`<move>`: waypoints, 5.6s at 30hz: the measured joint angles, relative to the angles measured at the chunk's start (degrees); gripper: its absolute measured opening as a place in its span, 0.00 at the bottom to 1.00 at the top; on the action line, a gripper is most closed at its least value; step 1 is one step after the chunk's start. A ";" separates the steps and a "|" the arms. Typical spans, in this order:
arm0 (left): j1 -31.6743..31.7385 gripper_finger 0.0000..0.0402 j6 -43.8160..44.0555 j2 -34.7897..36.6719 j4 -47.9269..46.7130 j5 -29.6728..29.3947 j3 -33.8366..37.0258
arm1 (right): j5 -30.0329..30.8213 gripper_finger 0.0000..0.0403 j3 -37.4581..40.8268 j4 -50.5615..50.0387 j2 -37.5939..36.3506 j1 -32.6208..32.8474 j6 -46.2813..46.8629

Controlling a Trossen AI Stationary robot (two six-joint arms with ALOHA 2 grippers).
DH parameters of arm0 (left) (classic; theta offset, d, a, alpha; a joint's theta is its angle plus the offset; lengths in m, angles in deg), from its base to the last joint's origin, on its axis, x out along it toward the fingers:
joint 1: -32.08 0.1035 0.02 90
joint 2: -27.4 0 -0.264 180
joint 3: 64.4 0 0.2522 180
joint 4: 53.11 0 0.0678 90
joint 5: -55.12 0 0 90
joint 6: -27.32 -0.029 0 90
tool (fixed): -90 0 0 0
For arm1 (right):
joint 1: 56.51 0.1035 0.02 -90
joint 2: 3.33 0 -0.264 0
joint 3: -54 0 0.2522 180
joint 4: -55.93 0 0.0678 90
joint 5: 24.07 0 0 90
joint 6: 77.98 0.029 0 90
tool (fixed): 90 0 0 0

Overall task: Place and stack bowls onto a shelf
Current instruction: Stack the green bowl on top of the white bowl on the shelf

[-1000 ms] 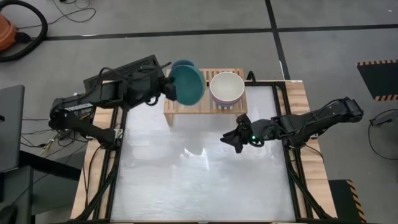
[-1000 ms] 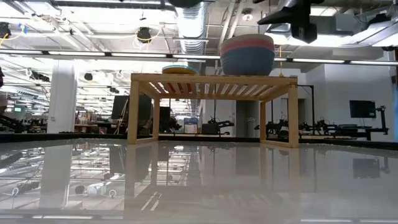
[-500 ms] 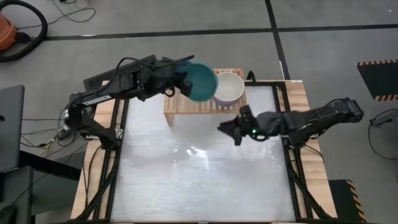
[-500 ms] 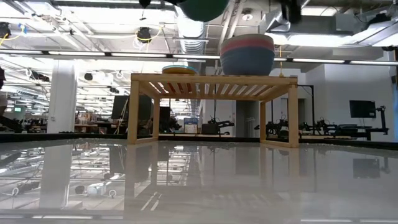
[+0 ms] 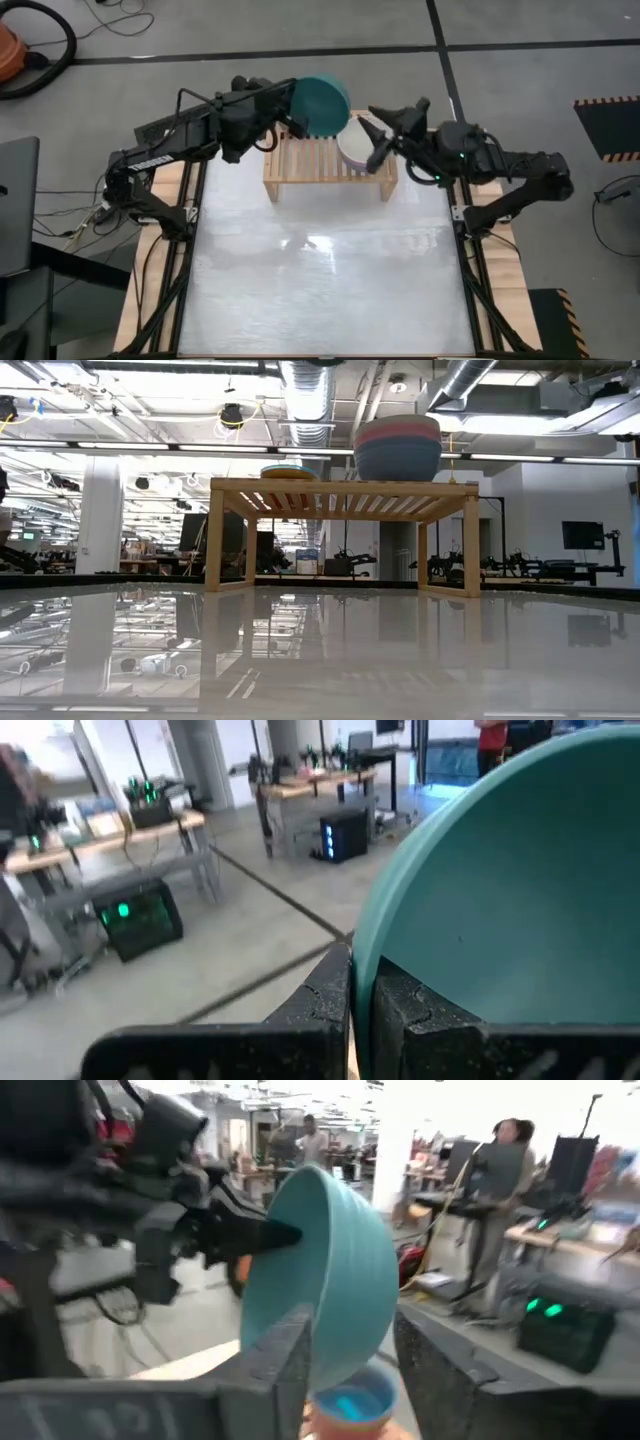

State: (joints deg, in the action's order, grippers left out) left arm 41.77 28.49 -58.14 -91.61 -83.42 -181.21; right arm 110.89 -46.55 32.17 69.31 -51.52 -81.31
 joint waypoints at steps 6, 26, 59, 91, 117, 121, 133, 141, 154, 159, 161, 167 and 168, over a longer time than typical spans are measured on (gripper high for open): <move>0.02 0.00 -6.59 0.00 2.49 -0.16 0.00 | 0.06 0.63 -7.92 -0.57 6.28 -3.56 -4.87; 0.28 0.00 -20.24 0.00 6.77 9.06 0.03 | 1.55 0.56 -14.13 -5.34 14.33 -8.85 0.48; -1.39 0.74 -23.07 2.38 6.75 10.80 0.07 | 8.08 0.12 -14.02 -9.94 13.60 -9.23 4.65; 4.70 0.75 -5.27 18.43 -20.41 19.80 0.07 | -50.03 0.12 -14.06 -51.66 9.17 -40.17 40.53; 4.99 0.75 -6.07 18.45 -23.42 19.64 0.07 | -53.99 0.12 -14.06 -58.30 14.84 -42.54 36.33; 5.01 0.75 -6.10 18.45 -23.41 19.32 0.07 | -53.93 0.18 -14.06 -58.78 14.84 -42.57 36.68; 4.99 0.75 -6.11 18.45 -23.42 19.26 0.07 | -53.67 0.31 -14.06 -57.82 14.84 -42.55 34.66; 4.98 0.75 -6.95 18.45 -23.44 19.35 0.07 | -53.64 0.51 -14.06 -56.66 14.83 -42.66 33.42; 4.98 0.75 -8.06 18.45 -23.45 18.58 0.07 | -53.73 0.57 -14.33 -53.00 14.27 -43.80 33.70; 5.03 0.75 -8.10 18.47 -23.47 18.36 0.07 | -53.68 0.57 -16.96 -52.92 14.14 -43.76 33.21; 5.05 0.75 -8.64 18.47 -23.48 18.84 0.07 | -53.87 0.57 -17.19 -52.99 14.14 -43.73 32.48; 5.03 0.75 -8.98 18.47 -23.47 20.74 0.07 | -53.95 0.64 -17.19 -54.80 14.14 -43.58 29.93; 5.03 0.75 -8.98 18.47 -23.47 20.90 0.07 | -53.96 0.65 -17.19 -54.81 14.14 -43.59 29.85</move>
State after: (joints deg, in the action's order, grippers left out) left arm 46.80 19.51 -39.67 -115.08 -62.52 -181.14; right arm 56.93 -63.74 -22.64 83.45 -95.11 -51.47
